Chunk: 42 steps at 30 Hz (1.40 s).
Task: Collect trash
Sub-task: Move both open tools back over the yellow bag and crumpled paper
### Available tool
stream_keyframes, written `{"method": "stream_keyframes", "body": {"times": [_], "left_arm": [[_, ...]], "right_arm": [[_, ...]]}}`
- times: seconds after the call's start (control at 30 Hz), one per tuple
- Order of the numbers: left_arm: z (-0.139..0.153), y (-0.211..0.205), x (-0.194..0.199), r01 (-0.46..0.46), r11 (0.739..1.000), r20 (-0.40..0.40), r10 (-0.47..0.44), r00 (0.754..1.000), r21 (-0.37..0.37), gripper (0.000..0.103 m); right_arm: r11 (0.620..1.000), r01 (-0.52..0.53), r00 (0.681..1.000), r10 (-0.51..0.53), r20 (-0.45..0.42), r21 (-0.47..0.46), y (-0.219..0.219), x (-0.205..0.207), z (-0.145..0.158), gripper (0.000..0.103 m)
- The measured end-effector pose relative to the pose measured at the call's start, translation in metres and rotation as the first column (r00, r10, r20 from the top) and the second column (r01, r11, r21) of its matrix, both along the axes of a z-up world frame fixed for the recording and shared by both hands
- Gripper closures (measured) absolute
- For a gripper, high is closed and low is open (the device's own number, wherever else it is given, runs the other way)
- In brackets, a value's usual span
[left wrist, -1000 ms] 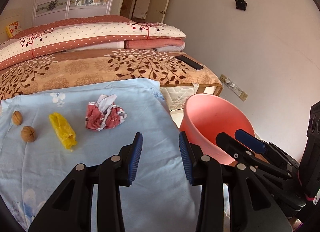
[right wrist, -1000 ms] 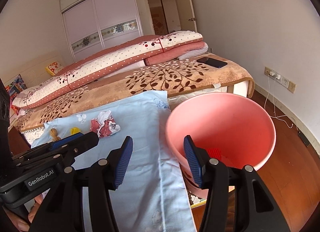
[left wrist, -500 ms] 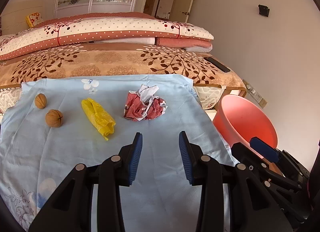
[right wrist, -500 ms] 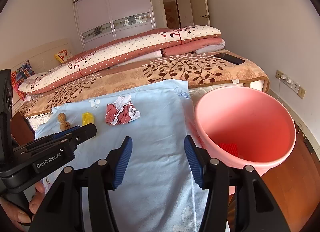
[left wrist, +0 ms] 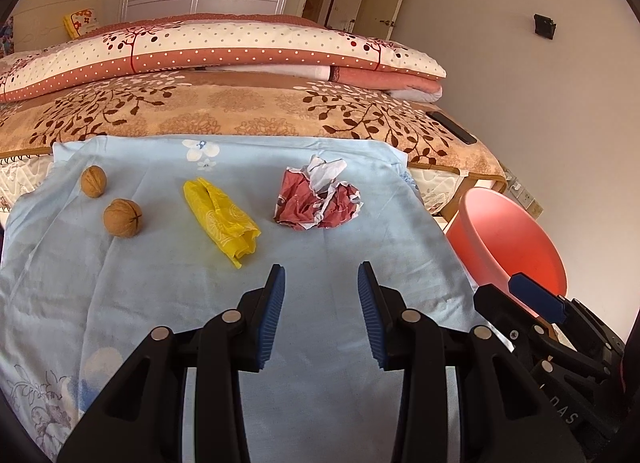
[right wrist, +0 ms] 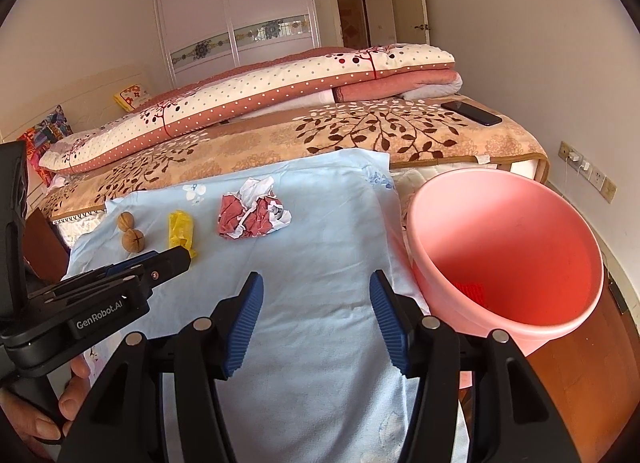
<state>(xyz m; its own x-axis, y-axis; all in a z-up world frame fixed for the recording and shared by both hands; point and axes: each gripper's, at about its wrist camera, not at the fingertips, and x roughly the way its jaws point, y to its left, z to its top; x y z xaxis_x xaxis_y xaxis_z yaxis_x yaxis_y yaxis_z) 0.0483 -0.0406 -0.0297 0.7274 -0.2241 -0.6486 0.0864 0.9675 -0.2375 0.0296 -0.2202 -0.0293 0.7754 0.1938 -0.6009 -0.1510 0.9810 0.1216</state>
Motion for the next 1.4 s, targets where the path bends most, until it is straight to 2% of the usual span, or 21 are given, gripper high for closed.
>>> {"method": "stream_keyframes", "body": {"times": [0.3, 0.5, 0.83, 1.17, 1.4], "left_arm": [[-0.008, 0.035, 0.000, -0.080, 0.993, -0.037, 0.076, 0.996, -0.090, 0.065], [-0.017, 0.045, 0.004, -0.133, 0.988, -0.078, 0.127, 0.989, -0.076, 0.065], [-0.019, 0.045, 0.012, -0.153, 0.987, -0.103, 0.146, 0.984, -0.056, 0.065], [-0.012, 0.054, 0.039, -0.187, 0.976, -0.126, 0.174, 0.977, -0.107, 0.065], [-0.010, 0.053, 0.062, -0.225, 0.968, -0.134, 0.210, 0.969, -0.109, 0.065]], "right_arm": [[1.000, -0.024, 1.000, 0.024, -0.019, 0.000, 0.005, 0.006, -0.005, 0.045], [0.999, -0.035, 0.998, 0.036, -0.044, 0.005, 0.007, 0.010, -0.014, 0.045], [0.998, -0.058, 0.996, 0.059, -0.073, 0.019, 0.008, 0.015, -0.018, 0.044], [0.997, -0.060, 0.990, 0.064, -0.123, 0.038, 0.012, 0.024, -0.024, 0.044], [0.997, -0.050, 0.986, 0.057, -0.155, 0.052, 0.010, 0.028, -0.028, 0.044]]}}
